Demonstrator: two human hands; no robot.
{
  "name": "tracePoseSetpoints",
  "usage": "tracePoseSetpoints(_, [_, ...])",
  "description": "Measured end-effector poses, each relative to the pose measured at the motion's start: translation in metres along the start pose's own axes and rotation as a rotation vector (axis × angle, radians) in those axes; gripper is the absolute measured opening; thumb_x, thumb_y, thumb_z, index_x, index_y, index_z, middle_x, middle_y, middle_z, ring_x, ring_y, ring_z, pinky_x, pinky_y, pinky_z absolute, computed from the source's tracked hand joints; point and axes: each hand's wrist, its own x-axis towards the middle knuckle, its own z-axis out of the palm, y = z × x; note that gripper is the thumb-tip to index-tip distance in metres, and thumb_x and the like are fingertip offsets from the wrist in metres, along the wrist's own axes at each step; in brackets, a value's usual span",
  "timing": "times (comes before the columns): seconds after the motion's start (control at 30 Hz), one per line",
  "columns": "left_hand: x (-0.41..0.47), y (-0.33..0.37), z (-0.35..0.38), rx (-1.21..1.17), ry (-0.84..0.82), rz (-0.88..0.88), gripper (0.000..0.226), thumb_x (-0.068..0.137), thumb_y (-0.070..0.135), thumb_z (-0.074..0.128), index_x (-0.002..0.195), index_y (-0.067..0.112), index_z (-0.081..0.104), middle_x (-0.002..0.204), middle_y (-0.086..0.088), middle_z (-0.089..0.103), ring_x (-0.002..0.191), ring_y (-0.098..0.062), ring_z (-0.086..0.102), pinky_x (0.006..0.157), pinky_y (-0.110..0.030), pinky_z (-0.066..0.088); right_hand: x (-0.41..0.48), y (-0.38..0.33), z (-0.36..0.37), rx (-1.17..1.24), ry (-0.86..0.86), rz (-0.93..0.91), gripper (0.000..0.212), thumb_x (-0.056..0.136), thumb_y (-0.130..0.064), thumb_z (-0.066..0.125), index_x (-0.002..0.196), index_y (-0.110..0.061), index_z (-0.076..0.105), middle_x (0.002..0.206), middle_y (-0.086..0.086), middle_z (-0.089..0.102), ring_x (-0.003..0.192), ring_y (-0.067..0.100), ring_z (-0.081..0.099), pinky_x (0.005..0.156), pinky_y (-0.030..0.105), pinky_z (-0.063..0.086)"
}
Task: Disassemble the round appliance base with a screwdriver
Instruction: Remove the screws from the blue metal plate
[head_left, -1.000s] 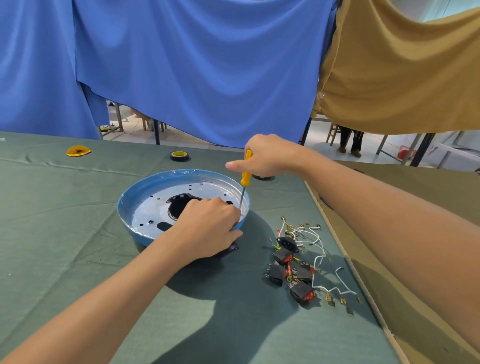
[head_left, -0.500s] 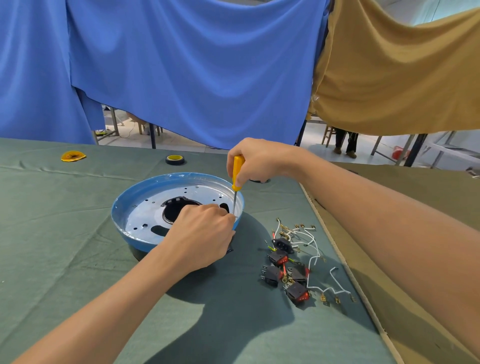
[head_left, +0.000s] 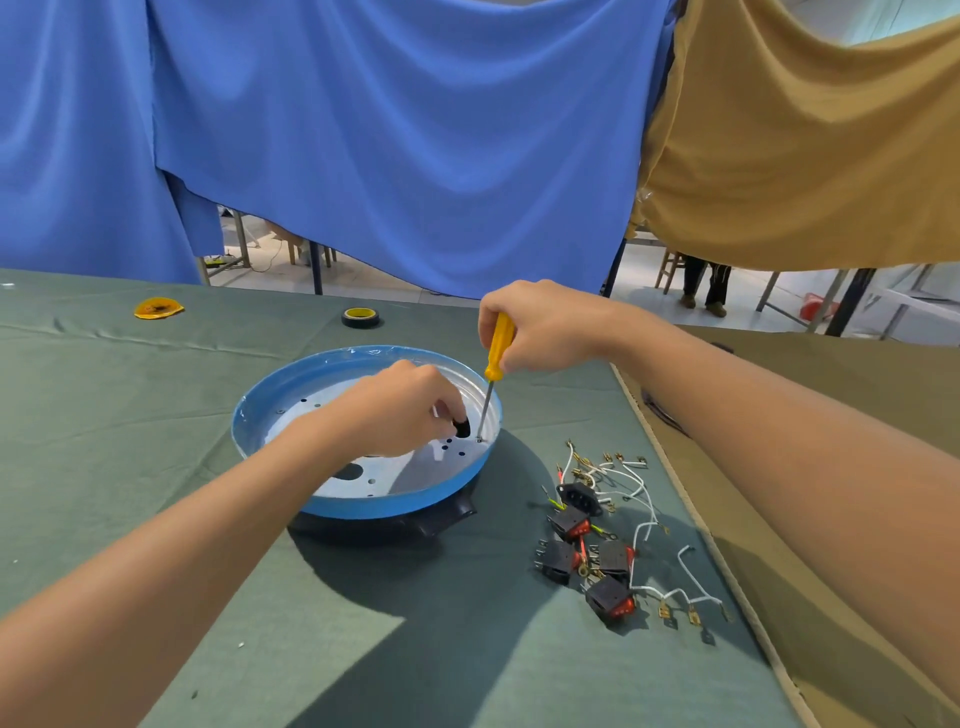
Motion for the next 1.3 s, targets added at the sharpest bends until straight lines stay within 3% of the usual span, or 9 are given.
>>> tracePoseSetpoints(0.07, [0.008, 0.000, 0.004, -0.063, -0.019, 0.022, 0.019, 0.090, 0.017, 0.066, 0.105, 0.024, 0.075, 0.100, 0.005, 0.072, 0.091, -0.015, 0.063, 0.085, -0.033, 0.054, 0.000, 0.001, 0.001, 0.004, -0.010, -0.032, 0.020, 0.078, -0.013, 0.067, 0.091, -0.026, 0.059, 0.088, -0.008, 0.057, 0.080, 0.011, 0.056, 0.058, 0.028, 0.047])
tracePoseSetpoints(0.23, [0.018, -0.002, 0.017, -0.106, -0.039, 0.052, 0.010, 0.085, 0.021, 0.069, 0.089, 0.019, 0.078, 0.086, -0.001, 0.072, 0.082, -0.019, 0.060, 0.076, -0.035, 0.051, 0.000, 0.001, 0.006, 0.110, 0.069, -0.081, 0.017, 0.081, -0.036, 0.074, 0.081, -0.026, 0.060, 0.083, -0.010, 0.059, 0.067, 0.002, 0.056, 0.058, 0.025, 0.046])
tracePoseSetpoints(0.33, [0.019, -0.006, 0.022, -0.197, -0.017, 0.012, 0.010, 0.085, 0.021, 0.069, 0.087, 0.021, 0.079, 0.084, 0.000, 0.073, 0.083, -0.021, 0.060, 0.076, -0.036, 0.051, 0.000, 0.003, 0.008, 0.146, 0.114, -0.084, 0.012, 0.083, -0.023, 0.072, 0.087, -0.022, 0.061, 0.089, -0.001, 0.064, 0.069, 0.008, 0.060, 0.069, 0.034, 0.055])
tracePoseSetpoints(0.47, [0.023, -0.006, 0.027, -0.252, 0.041, -0.009, 0.009, 0.083, 0.020, 0.073, 0.085, 0.025, 0.080, 0.078, 0.010, 0.074, 0.078, -0.012, 0.062, 0.069, -0.020, 0.048, -0.003, 0.009, 0.007, 0.233, 0.047, -0.047, 0.025, 0.081, -0.015, 0.070, 0.100, -0.021, 0.056, 0.086, 0.001, 0.069, 0.063, 0.014, 0.067, 0.067, 0.034, 0.058])
tracePoseSetpoints(0.63, [0.025, -0.006, 0.032, -0.219, 0.068, 0.028, 0.009, 0.085, 0.020, 0.071, 0.088, 0.021, 0.079, 0.082, 0.008, 0.073, 0.077, -0.011, 0.064, 0.077, -0.035, 0.055, -0.001, 0.013, 0.010, 0.064, 0.081, 0.020, 0.026, 0.086, -0.044, 0.065, 0.090, -0.018, 0.060, 0.081, 0.001, 0.067, 0.056, 0.008, 0.061, 0.058, 0.028, 0.052])
tracePoseSetpoints(0.73, [0.024, -0.006, 0.033, -0.190, 0.061, 0.050, 0.010, 0.088, 0.023, 0.069, 0.089, 0.018, 0.078, 0.084, 0.005, 0.073, 0.079, -0.013, 0.063, 0.079, -0.039, 0.055, -0.002, 0.016, 0.011, 0.110, 0.100, 0.000, 0.020, 0.081, -0.031, 0.073, 0.091, -0.018, 0.061, 0.084, 0.001, 0.067, 0.061, 0.005, 0.060, 0.060, 0.029, 0.053])
tracePoseSetpoints(0.9, [0.023, -0.004, 0.034, -0.122, 0.079, 0.048, 0.016, 0.089, 0.031, 0.067, 0.088, 0.017, 0.075, 0.088, 0.002, 0.070, 0.082, -0.017, 0.062, 0.079, -0.042, 0.054, -0.005, 0.014, 0.008, 0.226, 0.066, -0.018, 0.043, 0.074, -0.014, 0.078, 0.110, -0.023, 0.055, 0.084, -0.010, 0.066, 0.078, 0.003, 0.059, 0.061, 0.021, 0.043])
tracePoseSetpoints(1.07, [0.021, 0.000, 0.034, -0.076, 0.114, 0.094, 0.013, 0.090, 0.026, 0.065, 0.083, 0.018, 0.074, 0.088, 0.001, 0.069, 0.082, -0.020, 0.060, 0.077, -0.044, 0.053, -0.007, 0.014, 0.006, 0.247, 0.066, -0.020, 0.051, 0.074, -0.012, 0.079, 0.117, -0.023, 0.055, 0.083, -0.009, 0.066, 0.079, 0.006, 0.061, 0.069, 0.026, 0.049])
tracePoseSetpoints(1.3, [0.023, -0.001, 0.037, 0.016, 0.190, 0.044, 0.026, 0.091, 0.040, 0.062, 0.082, 0.019, 0.075, 0.087, 0.005, 0.067, 0.079, -0.017, 0.059, 0.069, -0.041, 0.055, -0.013, 0.026, -0.005, 0.367, 0.122, 0.052, 0.052, 0.072, -0.010, 0.080, 0.117, -0.022, 0.057, 0.080, -0.005, 0.070, 0.081, 0.009, 0.066, 0.073, 0.027, 0.052])
